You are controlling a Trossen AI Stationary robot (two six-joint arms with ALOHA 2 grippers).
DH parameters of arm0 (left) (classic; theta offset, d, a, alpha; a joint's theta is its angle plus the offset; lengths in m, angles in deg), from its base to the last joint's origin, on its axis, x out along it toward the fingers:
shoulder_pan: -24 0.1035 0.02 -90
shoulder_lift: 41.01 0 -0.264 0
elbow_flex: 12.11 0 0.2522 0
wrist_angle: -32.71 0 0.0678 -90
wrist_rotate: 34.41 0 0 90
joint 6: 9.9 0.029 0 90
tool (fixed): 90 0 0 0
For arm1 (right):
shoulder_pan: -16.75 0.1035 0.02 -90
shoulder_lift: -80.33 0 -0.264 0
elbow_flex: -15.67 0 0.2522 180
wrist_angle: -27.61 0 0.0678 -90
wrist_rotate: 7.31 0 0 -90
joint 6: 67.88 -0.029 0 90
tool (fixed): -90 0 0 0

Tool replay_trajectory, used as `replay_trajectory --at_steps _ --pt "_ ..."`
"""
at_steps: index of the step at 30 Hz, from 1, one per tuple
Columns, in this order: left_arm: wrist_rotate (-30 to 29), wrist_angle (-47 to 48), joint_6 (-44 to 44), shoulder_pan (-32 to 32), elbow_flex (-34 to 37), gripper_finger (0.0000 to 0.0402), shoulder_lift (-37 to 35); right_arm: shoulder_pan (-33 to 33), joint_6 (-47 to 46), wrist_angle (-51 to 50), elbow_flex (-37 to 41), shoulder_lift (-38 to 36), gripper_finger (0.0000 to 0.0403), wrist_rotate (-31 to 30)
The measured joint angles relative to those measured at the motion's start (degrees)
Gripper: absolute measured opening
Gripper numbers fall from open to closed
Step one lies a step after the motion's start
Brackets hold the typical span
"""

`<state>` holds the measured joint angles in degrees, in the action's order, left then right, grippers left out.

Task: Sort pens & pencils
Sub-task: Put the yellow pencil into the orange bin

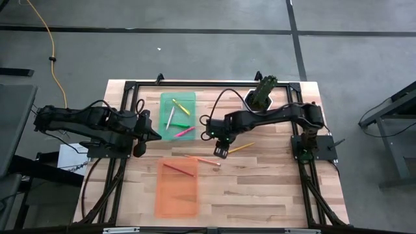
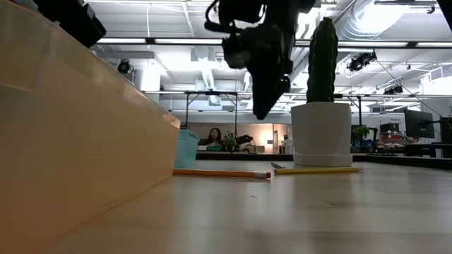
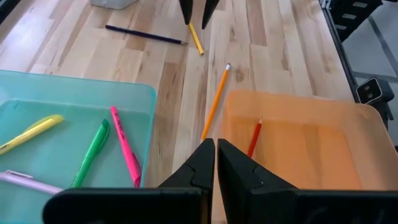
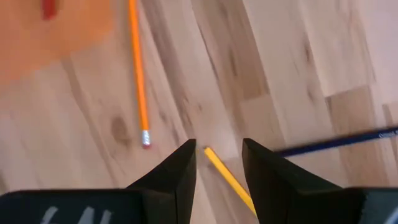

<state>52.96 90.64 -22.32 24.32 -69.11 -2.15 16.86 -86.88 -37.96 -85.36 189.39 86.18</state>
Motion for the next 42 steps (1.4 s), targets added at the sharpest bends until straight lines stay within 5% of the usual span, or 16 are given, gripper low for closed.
replay_trajectory --at_steps 33,42 --pt "0.0 1.5 -0.9 0.0 0.0 0.0008 0.0 -2.0 13.8 -8.8 0.0 1.7 0.0122 2.9" --pt "-0.2 1.5 -0.9 0.0 0.0 0.0008 0.0 -1.1 11.8 -3.1 11.9 -0.9 0.0122 4.6"
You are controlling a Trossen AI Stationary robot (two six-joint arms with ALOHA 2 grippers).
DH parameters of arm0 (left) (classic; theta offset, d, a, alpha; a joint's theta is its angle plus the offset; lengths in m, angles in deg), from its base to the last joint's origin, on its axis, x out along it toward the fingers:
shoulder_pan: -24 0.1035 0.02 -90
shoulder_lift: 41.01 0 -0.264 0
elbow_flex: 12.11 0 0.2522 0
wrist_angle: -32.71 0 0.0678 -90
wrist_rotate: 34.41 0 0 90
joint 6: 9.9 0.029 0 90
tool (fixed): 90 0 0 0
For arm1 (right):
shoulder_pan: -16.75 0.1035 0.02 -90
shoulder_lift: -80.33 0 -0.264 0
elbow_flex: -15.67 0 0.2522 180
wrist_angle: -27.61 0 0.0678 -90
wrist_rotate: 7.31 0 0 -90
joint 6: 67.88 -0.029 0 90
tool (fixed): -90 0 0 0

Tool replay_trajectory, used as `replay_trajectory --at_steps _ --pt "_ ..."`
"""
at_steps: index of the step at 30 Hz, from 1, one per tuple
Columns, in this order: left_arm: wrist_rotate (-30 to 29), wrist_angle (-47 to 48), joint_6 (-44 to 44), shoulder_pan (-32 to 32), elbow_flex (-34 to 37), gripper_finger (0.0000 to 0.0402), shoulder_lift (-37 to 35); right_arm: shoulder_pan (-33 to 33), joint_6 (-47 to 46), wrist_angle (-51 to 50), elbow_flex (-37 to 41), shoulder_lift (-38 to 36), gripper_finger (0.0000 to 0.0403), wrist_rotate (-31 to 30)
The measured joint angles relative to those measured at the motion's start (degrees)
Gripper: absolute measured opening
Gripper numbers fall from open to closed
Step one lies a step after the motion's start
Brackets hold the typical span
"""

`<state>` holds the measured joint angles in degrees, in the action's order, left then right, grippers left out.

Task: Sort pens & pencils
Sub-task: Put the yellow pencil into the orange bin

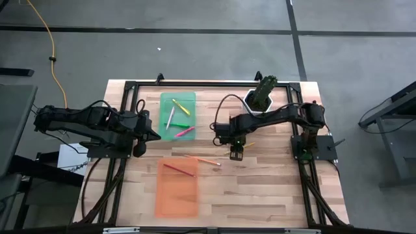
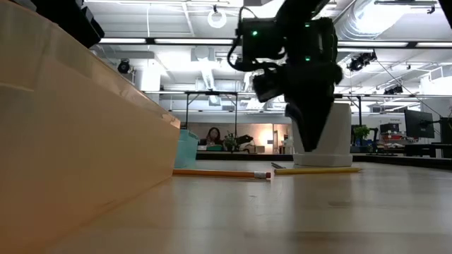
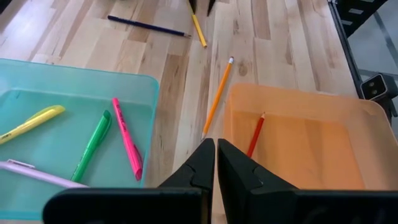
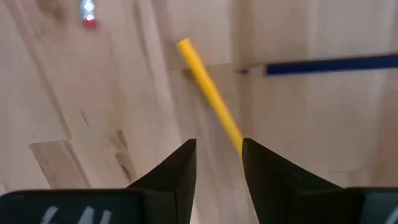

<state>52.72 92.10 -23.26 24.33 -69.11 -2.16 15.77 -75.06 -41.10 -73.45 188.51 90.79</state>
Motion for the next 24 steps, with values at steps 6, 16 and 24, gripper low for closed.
replay_trajectory --at_steps 6,16,24 --pt "-1.6 0.0 0.0 0.0 0.0 0.0008 0.0 1.7 -2.9 5.6 5.2 -3.9 0.0122 0.3" --pt "-2.8 0.0 -0.9 0.0 0.0 0.0008 0.0 2.2 8.0 6.9 7.9 -6.6 0.0122 -0.4" --pt "-3.5 0.0 -3.1 0.0 0.0 0.0008 0.0 -0.9 13.5 8.2 10.1 -6.6 0.0122 -1.6"
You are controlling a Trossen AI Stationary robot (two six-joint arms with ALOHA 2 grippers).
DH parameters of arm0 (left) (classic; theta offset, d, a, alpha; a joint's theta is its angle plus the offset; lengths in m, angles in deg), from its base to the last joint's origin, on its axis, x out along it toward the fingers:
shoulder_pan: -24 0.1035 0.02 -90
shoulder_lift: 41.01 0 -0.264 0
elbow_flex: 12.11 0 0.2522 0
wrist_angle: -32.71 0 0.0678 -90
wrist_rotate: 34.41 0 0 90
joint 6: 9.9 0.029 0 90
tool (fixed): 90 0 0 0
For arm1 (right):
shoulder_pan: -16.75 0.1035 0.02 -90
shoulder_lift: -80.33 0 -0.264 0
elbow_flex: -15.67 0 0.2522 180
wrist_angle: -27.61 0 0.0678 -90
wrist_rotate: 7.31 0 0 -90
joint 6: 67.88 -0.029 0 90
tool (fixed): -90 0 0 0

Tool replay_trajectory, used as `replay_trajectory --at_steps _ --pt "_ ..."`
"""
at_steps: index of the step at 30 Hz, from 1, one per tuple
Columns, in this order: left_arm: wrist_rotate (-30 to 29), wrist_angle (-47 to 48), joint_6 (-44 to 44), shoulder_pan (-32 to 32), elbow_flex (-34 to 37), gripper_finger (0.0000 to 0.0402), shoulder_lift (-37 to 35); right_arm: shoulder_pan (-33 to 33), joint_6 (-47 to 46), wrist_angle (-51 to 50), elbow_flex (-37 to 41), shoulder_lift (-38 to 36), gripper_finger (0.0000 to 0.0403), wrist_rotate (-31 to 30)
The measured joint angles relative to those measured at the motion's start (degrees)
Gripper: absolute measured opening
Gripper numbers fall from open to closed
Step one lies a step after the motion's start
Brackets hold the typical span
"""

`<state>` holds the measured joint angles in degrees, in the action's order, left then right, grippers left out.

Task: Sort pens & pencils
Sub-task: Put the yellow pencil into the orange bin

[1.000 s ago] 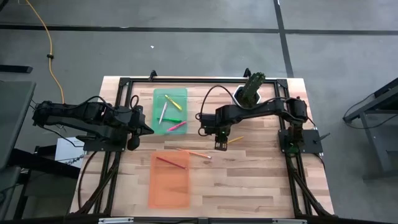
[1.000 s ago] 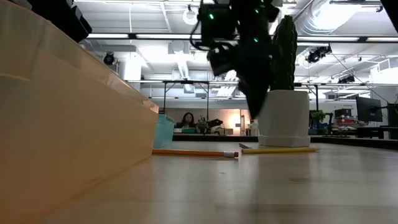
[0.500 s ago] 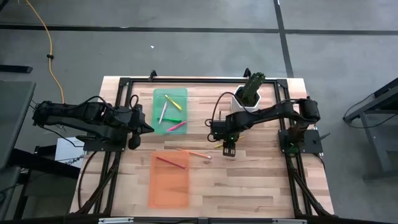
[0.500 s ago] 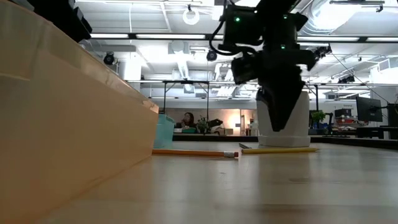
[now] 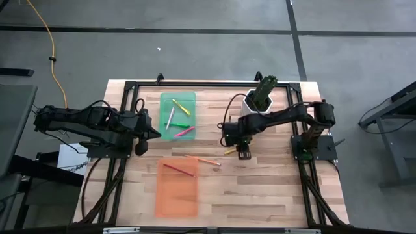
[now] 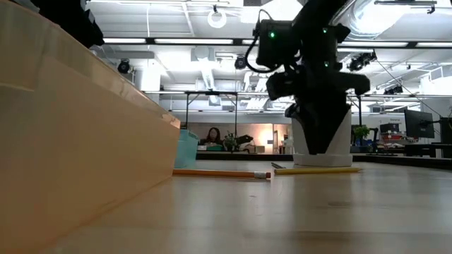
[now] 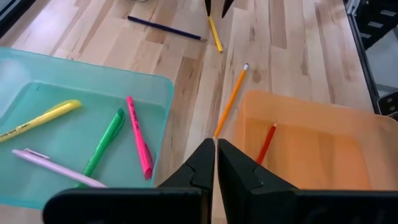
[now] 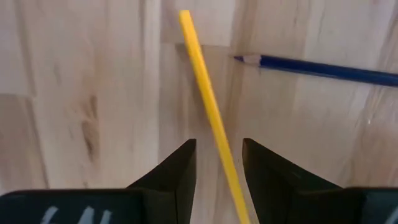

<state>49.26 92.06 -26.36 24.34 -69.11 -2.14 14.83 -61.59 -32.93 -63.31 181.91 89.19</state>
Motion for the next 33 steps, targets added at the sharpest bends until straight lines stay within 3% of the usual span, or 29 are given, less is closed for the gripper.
replay_trajectory --at_steps 23,33 --pt "-2.4 -0.1 -4.9 0.0 0.0 0.0008 0.4 -1.5 10.3 3.2 2.5 1.0 0.0122 0.5" --pt "-2.4 -0.5 -5.0 0.0 0.0 0.0008 2.9 -1.2 10.5 4.4 6.1 0.9 0.0122 1.1"
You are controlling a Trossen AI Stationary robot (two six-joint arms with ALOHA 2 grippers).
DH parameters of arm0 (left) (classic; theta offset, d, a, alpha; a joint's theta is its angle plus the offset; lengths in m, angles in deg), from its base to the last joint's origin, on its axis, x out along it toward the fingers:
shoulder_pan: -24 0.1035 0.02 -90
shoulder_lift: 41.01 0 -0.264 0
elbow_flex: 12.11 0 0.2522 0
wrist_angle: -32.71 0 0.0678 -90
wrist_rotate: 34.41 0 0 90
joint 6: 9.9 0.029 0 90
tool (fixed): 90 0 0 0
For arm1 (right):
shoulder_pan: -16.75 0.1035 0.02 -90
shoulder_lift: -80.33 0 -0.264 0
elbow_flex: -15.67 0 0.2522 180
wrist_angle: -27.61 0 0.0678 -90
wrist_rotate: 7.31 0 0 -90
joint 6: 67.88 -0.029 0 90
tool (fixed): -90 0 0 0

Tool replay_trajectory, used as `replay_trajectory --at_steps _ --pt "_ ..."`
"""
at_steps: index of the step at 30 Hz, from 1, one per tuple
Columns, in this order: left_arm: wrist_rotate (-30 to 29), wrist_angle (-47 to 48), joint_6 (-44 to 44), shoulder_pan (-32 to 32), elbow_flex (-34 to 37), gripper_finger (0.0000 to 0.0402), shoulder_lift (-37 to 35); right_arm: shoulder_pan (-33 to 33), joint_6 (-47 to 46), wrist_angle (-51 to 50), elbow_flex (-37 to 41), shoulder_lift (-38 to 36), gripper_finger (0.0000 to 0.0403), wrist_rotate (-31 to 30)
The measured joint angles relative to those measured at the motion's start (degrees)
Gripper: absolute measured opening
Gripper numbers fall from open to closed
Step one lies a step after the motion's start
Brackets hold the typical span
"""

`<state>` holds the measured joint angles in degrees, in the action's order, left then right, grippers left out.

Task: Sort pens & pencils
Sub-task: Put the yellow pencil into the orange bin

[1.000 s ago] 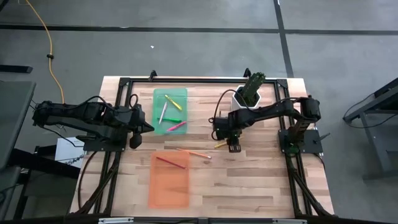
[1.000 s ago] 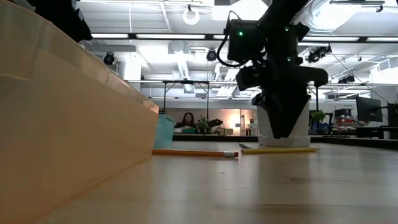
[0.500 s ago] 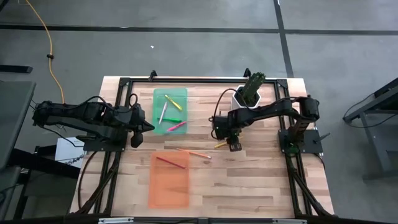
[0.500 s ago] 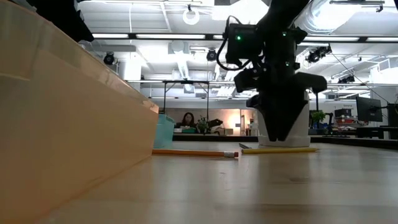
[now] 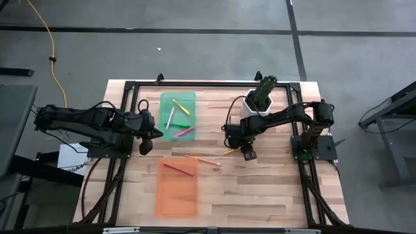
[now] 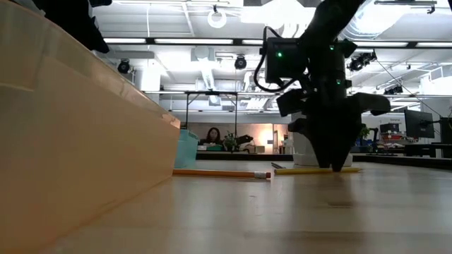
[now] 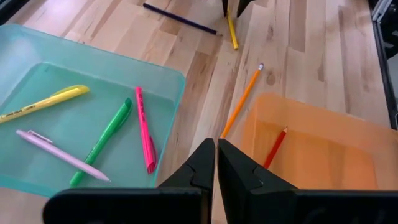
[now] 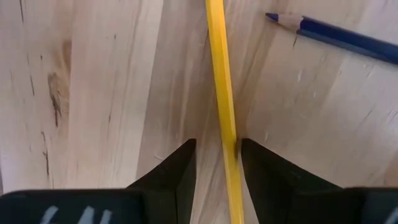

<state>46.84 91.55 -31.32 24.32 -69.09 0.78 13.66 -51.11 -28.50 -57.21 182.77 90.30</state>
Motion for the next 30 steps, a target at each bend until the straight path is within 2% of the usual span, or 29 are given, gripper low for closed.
replay_trajectory --at_steps 11,21,30 --pt "0.1 -1.2 0.1 0.0 0.0 0.0008 2.0 0.0 0.2 2.0 0.0 0.0 0.0120 -1.8" --pt "0.1 -1.5 0.1 0.0 0.0 0.0008 2.0 0.0 -0.2 3.4 0.0 0.0 0.0074 -2.2" --pt "0.1 -1.5 0.1 0.0 0.0 0.0008 2.0 -0.3 -2.6 4.0 0.0 0.0 0.0069 -3.3"
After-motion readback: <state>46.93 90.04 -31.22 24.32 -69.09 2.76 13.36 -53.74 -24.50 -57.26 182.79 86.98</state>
